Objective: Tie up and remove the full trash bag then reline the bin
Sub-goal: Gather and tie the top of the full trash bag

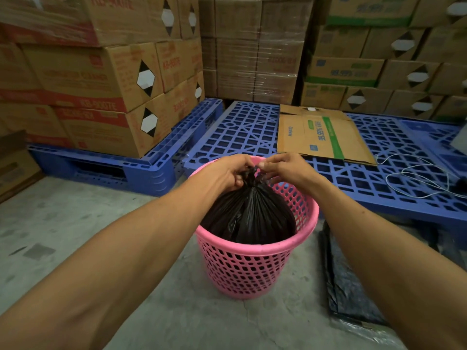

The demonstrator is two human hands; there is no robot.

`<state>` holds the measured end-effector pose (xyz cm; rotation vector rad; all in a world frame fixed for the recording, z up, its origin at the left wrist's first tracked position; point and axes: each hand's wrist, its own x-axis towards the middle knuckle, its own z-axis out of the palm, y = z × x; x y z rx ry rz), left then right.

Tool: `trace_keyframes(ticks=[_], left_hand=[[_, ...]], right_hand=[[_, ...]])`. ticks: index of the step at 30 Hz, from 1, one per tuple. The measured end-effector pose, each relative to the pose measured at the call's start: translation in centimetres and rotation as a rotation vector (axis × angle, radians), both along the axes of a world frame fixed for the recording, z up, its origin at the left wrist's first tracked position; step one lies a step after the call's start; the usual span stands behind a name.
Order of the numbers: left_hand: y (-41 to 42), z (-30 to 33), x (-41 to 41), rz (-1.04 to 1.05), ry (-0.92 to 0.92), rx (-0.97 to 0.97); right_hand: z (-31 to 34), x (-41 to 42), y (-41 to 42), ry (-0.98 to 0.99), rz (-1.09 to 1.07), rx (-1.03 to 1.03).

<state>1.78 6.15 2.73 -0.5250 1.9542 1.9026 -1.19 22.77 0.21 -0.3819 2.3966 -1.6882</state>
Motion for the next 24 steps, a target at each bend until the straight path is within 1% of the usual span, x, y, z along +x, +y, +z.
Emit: trace_keyframes(ticks=[3,5,9,12,14,15,17,20,22,24], left_hand=[[-0.2,-0.1,-0.2,0.029,0.003,0.005],[-0.4,0.0,-0.2,0.03,0.005,0.005],[-0.9,0.3,-0.3,-0.019,0.016,-0.071],[-1.3,0.3,-0.3,-0.082,0.027,-0.126],[-1.8,0.0,-0.2,-0.109,0.04,-0.13],[-2.4,-0.2,-0.3,-0.112,0.055,-0.162],[-4.0,-0.5,-0.3,-0.104,0.067,-0.293],[-5.9,-1.1,-0.3,-0.125,0.059,-0.45],[-6.4,-1.4,-0.4,-0.138,0.176,-0.535],[-6.9,-1.6,0.0,-0.119,0.394,-0.514]], right_hand=[[-0.1,0.2,0.3,-0.002,0.071,-0.024],[-0.3,0.2,0.2,0.03,0.092,-0.01],[-0.5,0.1,-0.2,0.1,0.089,0.032],[-0.1,0.6,-0.5,0.195,0.096,0.164],[0.2,0.9,-0.7,0.23,0.08,0.248],[0.1,0.9,-0.7,0.242,0.067,0.304],[-0.2,1.0,-0.4,0.242,0.054,0.439],[-1.0,1.1,0.0,0.207,0.065,0.549],[-0.9,1.1,-0.2,0.2,0.077,0.574],[-0.4,1.0,-0.4,0.199,0.088,0.571]])
